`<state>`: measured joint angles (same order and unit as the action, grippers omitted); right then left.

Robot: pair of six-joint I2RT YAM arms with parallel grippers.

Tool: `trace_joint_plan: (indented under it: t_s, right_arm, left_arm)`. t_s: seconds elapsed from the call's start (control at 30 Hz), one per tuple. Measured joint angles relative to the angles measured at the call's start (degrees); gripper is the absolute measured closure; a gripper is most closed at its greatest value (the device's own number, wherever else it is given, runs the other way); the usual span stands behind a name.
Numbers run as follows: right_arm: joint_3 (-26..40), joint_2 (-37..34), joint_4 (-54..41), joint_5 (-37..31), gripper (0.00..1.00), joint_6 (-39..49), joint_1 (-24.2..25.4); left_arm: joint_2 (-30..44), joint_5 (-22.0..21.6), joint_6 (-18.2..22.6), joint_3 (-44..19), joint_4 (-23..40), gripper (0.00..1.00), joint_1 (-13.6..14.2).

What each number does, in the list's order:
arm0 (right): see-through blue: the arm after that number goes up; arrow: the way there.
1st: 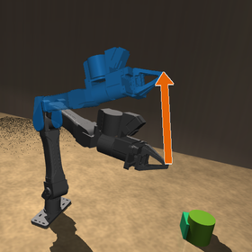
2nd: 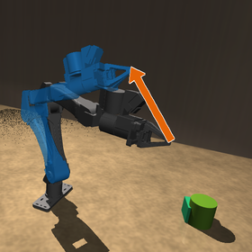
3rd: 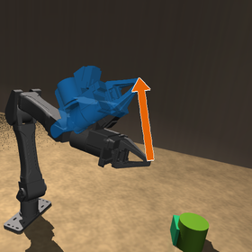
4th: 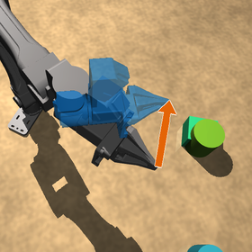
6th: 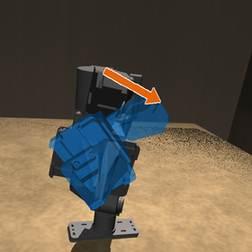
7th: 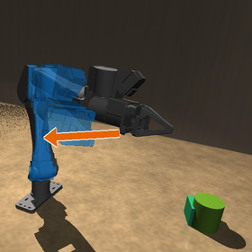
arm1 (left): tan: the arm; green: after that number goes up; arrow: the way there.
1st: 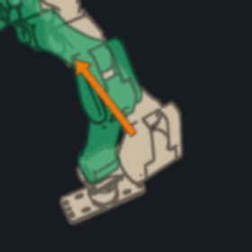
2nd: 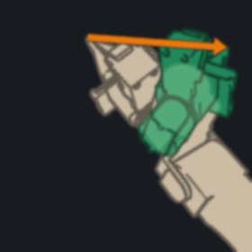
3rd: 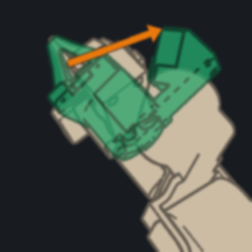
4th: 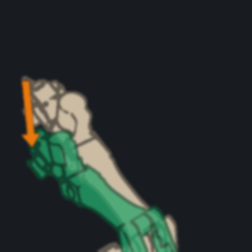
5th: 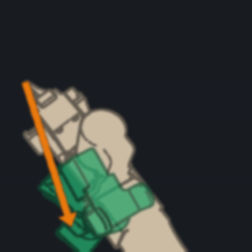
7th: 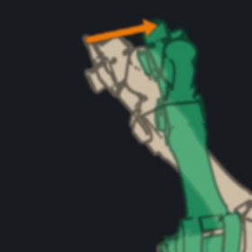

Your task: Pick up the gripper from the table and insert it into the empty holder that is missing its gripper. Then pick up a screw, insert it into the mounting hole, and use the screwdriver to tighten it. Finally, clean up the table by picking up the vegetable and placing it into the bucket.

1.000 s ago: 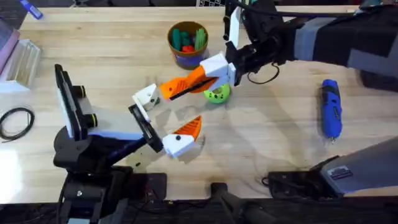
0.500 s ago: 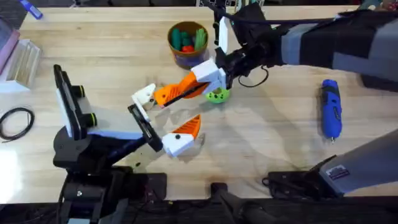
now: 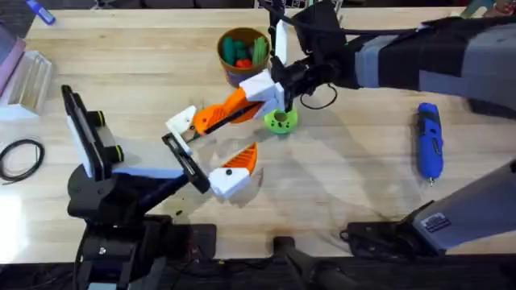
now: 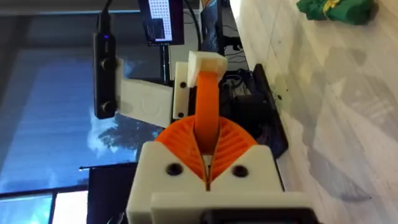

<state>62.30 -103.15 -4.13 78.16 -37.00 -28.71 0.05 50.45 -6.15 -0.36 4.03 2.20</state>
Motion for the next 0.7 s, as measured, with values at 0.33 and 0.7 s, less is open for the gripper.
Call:
trace_joint_plan:
  t_s: [0.33,0.7]
  right_arm:
    - [0.00,-3.84,12.19,0.13,0.993,-7.84,-1.89]
    - [0.00,-4.96,17.64,-1.75,0.994,-15.42,-3.99]
  left_arm:
    - [0.00,0.01,-0.13,0.00,-0.17,0.013,-0.52]
    - [0.00,1.86,0.26,0.04,-0.04,0.015,-0.53]
